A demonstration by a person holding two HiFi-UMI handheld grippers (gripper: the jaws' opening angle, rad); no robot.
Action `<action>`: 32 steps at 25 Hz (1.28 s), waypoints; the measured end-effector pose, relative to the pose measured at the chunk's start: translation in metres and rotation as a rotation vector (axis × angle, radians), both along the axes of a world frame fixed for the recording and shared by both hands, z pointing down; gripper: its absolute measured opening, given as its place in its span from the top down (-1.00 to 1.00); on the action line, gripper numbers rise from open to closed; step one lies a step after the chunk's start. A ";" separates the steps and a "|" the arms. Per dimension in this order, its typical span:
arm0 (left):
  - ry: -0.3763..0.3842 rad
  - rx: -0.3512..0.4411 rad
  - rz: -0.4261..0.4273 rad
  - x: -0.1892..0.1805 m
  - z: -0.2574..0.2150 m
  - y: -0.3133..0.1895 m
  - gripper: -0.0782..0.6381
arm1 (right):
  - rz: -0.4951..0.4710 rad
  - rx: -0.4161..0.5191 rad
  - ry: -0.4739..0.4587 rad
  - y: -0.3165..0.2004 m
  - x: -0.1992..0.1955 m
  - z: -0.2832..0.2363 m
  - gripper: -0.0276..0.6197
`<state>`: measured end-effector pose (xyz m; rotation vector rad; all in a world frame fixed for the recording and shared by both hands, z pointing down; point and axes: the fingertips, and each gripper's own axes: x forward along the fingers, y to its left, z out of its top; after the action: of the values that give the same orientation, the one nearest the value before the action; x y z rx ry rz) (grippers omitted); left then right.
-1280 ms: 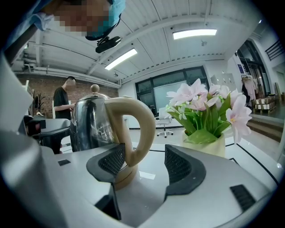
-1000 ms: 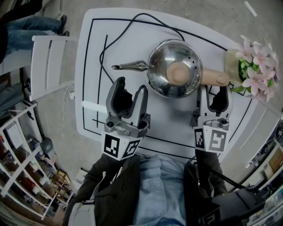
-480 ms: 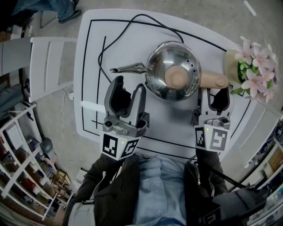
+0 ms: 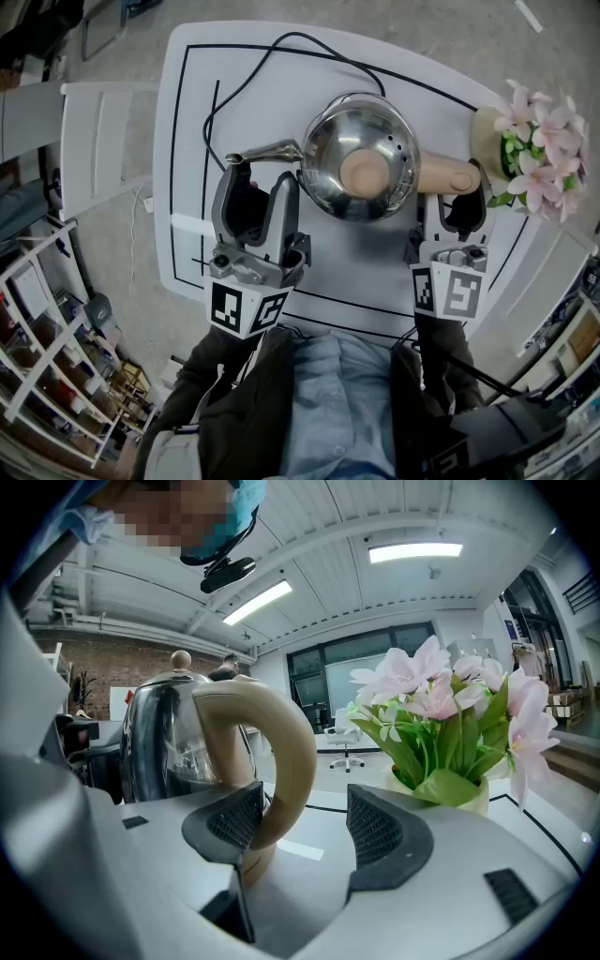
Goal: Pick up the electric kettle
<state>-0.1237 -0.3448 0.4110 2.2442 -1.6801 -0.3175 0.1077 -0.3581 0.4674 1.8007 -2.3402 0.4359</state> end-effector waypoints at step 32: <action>-0.012 0.043 -0.021 -0.005 -0.010 -0.041 0.10 | -0.027 0.030 -0.033 -0.022 0.001 -0.008 0.10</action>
<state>-0.1290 -0.3855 0.4013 2.2652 -1.7194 -0.3492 0.1087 -0.3802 0.4598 1.7858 -2.4029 0.4320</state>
